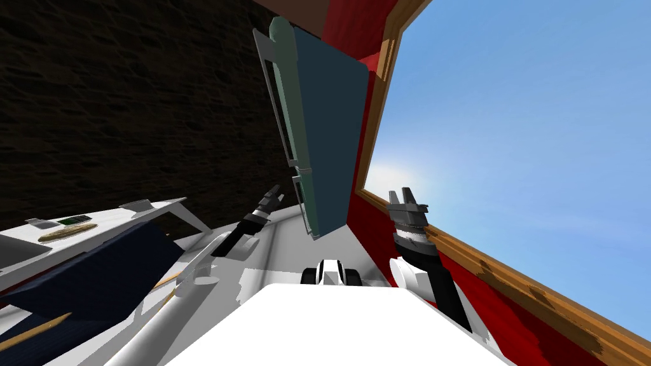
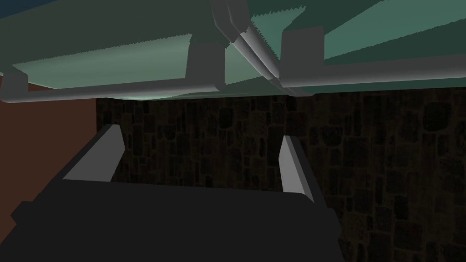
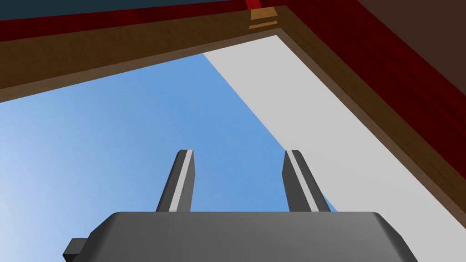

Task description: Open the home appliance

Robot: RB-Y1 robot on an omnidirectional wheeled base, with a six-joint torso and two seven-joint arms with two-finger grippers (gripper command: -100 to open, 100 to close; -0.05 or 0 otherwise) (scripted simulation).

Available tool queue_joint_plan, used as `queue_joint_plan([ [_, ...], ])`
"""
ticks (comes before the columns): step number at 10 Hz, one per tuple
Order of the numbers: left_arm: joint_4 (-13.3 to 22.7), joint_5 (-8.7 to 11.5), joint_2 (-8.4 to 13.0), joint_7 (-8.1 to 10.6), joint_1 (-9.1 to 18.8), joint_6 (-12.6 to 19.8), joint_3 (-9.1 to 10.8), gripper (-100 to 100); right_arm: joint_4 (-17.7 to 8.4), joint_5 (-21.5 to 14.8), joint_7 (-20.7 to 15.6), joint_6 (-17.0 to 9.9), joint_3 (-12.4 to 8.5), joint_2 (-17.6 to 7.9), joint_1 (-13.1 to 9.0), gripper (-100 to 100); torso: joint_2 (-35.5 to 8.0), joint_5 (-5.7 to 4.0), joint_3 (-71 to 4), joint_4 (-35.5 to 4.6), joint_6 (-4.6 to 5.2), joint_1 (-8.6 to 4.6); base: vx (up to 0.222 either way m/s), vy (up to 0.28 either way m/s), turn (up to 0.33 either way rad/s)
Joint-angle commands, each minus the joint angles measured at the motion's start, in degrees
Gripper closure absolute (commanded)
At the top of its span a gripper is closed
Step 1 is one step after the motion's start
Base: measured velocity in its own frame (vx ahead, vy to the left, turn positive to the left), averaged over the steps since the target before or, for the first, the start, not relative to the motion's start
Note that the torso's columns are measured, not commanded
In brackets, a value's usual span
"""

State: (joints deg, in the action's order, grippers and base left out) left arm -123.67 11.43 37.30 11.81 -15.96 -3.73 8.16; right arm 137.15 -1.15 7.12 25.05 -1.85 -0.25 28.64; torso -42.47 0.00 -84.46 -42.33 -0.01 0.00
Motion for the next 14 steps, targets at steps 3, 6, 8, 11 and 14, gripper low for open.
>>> queue_joint_plan([
  [3,1.2,3.0,6.8,2.71,2.8,4.2,1.54,-100,0.0,0.0,0.0,0.0,0.0,0.0,0.0,0,0.3,0.0,-0.2,0.1,0.01,-0.05,0.107,-0.029,0.004],
  [6,2.7,5.8,12.6,5.26,5.4,7.9,3.01,-100,0.0,0.0,0.0,0.0,0.0,0.0,0.0,0,0.2,-0.01,-0.1,0.1,0.01,-0.03,0.109,-0.039,0.005],
  [8,3.2,6.7,15.5,6.09,6.2,9.1,3.49,-100,0.0,0.0,0.0,0.0,0.0,0.0,0.0,0,0.1,0.02,-0.1,0.0,0.0,0.05,0.073,-0.027,0.001],
  [11,4.0,8.4,19.7,7.66,7.8,11.4,4.4,-100,0.0,0.0,0.0,0.0,0.0,0.0,0.0,0,0.2,0.01,-0.1,0.0,0.0,0.0,0.08,-0.027,0.003],
  [14,4.7,10.0,23.6,9.08,9.2,13.4,5.22,-100,0.0,0.0,0.0,0.0,0.0,0.0,0.0,0,0.3,-0.01,-0.2,0.1,0.02,-0.03,0.095,-0.033,0.004],
])
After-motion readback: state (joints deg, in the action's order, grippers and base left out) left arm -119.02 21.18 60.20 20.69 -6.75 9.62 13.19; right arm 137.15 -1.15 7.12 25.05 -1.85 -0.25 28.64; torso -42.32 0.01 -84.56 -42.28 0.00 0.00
